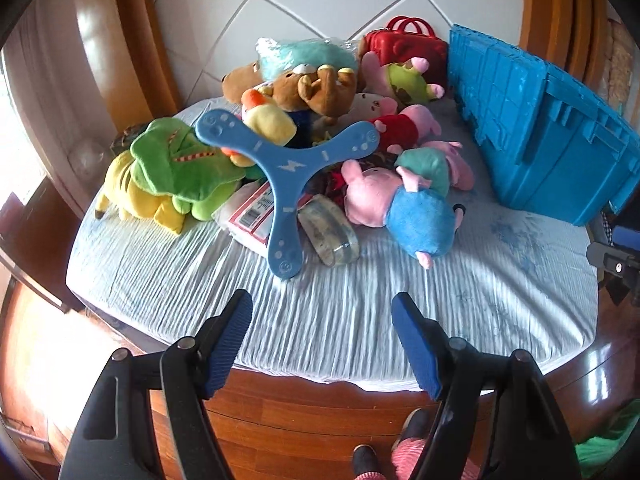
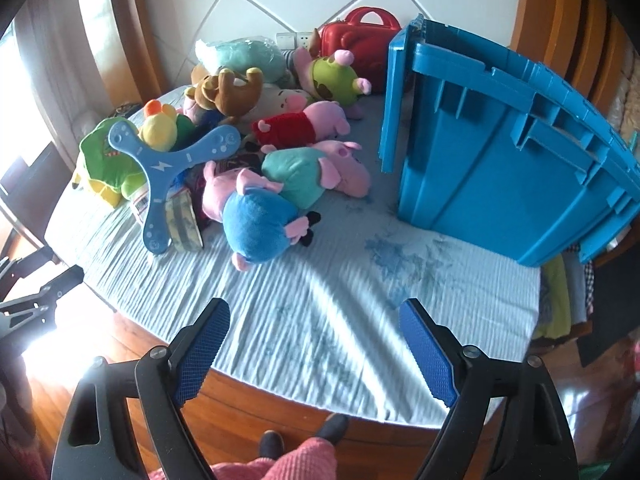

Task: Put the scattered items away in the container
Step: 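Reach the left tool to the blue boomerang while the right tool reaches the pink pig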

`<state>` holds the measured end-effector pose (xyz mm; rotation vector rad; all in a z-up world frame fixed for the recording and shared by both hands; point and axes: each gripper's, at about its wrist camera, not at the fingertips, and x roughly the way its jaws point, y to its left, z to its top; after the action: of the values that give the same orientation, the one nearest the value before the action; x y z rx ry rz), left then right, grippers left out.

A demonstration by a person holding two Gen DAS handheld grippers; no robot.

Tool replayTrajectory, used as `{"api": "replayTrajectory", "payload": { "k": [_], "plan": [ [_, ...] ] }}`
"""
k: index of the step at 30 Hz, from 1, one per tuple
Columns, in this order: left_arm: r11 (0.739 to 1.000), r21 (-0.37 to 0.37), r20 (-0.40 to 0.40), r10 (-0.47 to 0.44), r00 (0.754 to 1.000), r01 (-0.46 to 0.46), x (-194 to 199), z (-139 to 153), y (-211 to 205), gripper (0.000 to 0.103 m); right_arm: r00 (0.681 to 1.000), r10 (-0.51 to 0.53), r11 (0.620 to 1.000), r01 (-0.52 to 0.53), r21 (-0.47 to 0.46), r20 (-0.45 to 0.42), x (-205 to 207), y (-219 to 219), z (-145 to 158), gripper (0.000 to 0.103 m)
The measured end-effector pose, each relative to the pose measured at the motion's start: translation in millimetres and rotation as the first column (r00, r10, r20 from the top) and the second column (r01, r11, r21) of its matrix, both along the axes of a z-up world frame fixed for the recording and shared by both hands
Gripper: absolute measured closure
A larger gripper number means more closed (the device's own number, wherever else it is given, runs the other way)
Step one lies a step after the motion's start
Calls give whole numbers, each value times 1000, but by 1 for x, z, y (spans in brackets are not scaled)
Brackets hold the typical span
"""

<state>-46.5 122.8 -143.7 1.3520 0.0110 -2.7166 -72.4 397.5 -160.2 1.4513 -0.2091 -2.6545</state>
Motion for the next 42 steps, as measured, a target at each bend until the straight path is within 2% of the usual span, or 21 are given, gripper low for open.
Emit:
{"api": "replayTrajectory", "payload": {
  "k": [9,13,23,28,36,42],
  "plan": [
    [996,15,52,85,995,-86,-23,-24,-23,31,998,54,998,-54,11,15,-31,-14,-23,15],
    [993,16,70,119,990,-120,-35,-31,-31,31,995,91,996,-90,-17,32,-53,-21,-35,15],
    [974,38,105,219,970,-224,-64,-47,-46,31,981,185,982,-183,-40,64,-101,-33,-61,15],
    [968,37,118,242,963,-248,-75,-54,-46,31,971,223,974,-220,-44,81,-122,-37,-74,15],
    [979,37,144,192,971,-199,-106,-67,-48,31,958,258,965,-252,-67,124,-142,-51,-95,15],
    [996,34,139,72,988,-78,-144,-67,-57,31,973,168,984,-156,-91,155,-155,-50,-104,15]
  ]
}}
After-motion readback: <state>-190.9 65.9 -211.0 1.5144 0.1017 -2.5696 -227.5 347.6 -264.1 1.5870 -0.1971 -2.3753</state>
